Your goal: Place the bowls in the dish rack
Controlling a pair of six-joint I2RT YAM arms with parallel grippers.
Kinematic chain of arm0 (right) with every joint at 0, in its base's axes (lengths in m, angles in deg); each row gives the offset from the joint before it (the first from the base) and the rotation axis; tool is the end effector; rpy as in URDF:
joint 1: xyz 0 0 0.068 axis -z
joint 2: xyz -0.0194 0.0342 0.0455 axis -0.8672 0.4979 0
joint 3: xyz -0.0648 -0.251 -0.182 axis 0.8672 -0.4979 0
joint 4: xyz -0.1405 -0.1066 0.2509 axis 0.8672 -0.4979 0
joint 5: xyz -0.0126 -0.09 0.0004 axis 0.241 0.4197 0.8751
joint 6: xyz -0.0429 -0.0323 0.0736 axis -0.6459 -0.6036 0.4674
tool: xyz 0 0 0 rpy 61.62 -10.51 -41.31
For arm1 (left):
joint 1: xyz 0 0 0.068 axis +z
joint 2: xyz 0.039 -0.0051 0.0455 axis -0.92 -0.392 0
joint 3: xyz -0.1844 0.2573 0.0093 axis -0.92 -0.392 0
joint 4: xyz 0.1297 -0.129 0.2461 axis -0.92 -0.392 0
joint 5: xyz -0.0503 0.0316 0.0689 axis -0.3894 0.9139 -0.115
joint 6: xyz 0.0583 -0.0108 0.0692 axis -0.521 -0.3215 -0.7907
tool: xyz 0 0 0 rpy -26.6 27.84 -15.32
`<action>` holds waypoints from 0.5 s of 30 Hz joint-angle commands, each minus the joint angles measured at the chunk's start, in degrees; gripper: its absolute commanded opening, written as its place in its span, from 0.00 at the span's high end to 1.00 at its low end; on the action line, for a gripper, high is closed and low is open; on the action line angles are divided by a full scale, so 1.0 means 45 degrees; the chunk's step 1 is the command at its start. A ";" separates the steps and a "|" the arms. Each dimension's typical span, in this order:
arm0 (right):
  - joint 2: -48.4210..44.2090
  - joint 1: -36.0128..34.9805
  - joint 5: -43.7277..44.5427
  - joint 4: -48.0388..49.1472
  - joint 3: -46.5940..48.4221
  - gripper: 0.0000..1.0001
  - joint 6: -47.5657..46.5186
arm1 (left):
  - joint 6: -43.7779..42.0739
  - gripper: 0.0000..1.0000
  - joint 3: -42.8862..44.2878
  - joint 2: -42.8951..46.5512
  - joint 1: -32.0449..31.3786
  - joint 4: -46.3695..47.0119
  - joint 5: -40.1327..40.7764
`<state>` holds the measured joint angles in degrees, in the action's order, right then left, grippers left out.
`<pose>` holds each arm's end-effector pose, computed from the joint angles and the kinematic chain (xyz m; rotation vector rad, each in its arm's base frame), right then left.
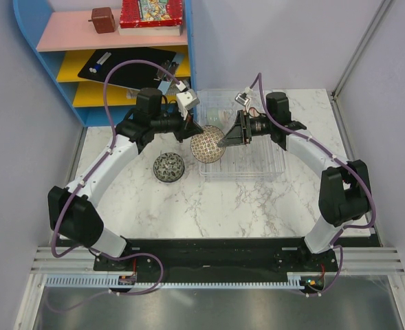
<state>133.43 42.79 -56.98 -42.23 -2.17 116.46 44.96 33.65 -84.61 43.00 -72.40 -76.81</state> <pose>0.3967 0.2052 0.3097 -0.6455 2.0251 1.7718 0.3632 -0.2180 0.3837 1.0722 1.7004 -0.7918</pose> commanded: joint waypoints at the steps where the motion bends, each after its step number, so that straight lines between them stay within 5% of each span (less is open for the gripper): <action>1: -0.0171 -0.0247 -0.0791 0.1531 -0.0150 0.66 0.0495 | 0.0355 0.98 0.0691 -0.0089 -0.0211 0.0775 -0.0312; 5: -0.0308 -0.0209 -0.0517 0.2993 -0.0598 0.84 0.1491 | 0.0316 0.92 0.0847 -0.0167 -0.0231 0.0600 -0.0371; 10: -0.0405 -0.0208 -0.0127 0.3251 -0.0697 1.00 0.1825 | 0.0258 0.46 0.0848 -0.0226 -0.0231 0.0521 -0.0274; 15: -0.0405 -0.0014 0.0264 0.3174 -0.0756 1.00 0.1786 | 0.0258 0.23 0.0770 -0.0207 -0.0211 0.0521 -0.0060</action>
<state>133.43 42.03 -55.78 -32.76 -5.60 123.67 45.68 34.83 -85.66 42.15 -72.01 -76.78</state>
